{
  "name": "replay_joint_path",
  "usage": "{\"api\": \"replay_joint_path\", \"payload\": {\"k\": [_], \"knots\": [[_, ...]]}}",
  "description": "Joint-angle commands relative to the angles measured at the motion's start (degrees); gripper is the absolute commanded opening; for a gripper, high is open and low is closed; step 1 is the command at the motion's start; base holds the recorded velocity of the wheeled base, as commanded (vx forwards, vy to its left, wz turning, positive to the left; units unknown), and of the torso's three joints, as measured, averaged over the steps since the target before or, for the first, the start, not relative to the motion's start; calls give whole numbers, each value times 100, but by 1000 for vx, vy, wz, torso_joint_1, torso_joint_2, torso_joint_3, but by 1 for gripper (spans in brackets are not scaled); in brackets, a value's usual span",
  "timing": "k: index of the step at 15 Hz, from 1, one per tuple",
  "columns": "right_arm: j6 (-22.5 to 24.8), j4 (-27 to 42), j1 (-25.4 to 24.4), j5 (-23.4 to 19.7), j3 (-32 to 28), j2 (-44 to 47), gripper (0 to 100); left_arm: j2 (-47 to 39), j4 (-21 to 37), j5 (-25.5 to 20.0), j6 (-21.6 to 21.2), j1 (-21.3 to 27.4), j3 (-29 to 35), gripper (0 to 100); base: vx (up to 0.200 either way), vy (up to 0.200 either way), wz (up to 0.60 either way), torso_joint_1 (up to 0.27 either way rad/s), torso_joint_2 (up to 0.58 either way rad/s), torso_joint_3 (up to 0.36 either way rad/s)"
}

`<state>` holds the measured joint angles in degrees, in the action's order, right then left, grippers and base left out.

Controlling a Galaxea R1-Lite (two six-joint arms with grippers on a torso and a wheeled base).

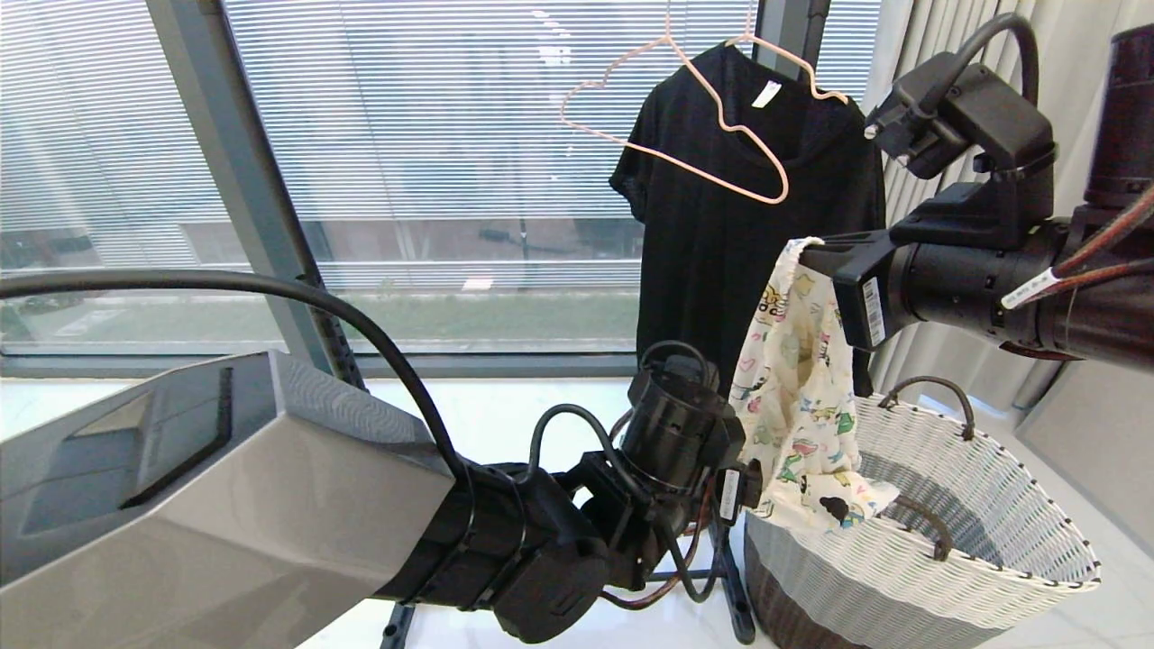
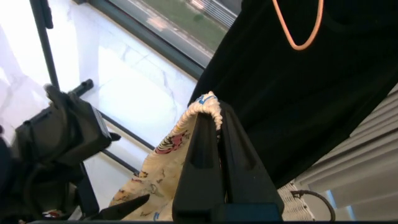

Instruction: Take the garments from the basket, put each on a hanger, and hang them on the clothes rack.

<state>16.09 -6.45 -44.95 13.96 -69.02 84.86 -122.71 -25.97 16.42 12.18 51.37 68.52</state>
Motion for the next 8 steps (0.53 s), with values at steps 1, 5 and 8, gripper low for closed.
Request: {"api": "replay_joint_path", "payload": {"k": [1, 5, 8], "knots": [[-36, -6, -5, -86, -6, -48, 0, -51, -5, 1, 4, -39, -261, 100, 0, 0, 0, 0, 0, 0], [-53, -23, 3, -86, -23, -66, 0, 344, -5, 28, 30, -48, -1060, 100, 0, 0, 0, 0, 0, 0], [-53, -23, 3, -86, -23, -31, 0, 916, -5, 54, 21, -119, -1394, 0, 0, 0, 0, 0, 0, 0]]}}
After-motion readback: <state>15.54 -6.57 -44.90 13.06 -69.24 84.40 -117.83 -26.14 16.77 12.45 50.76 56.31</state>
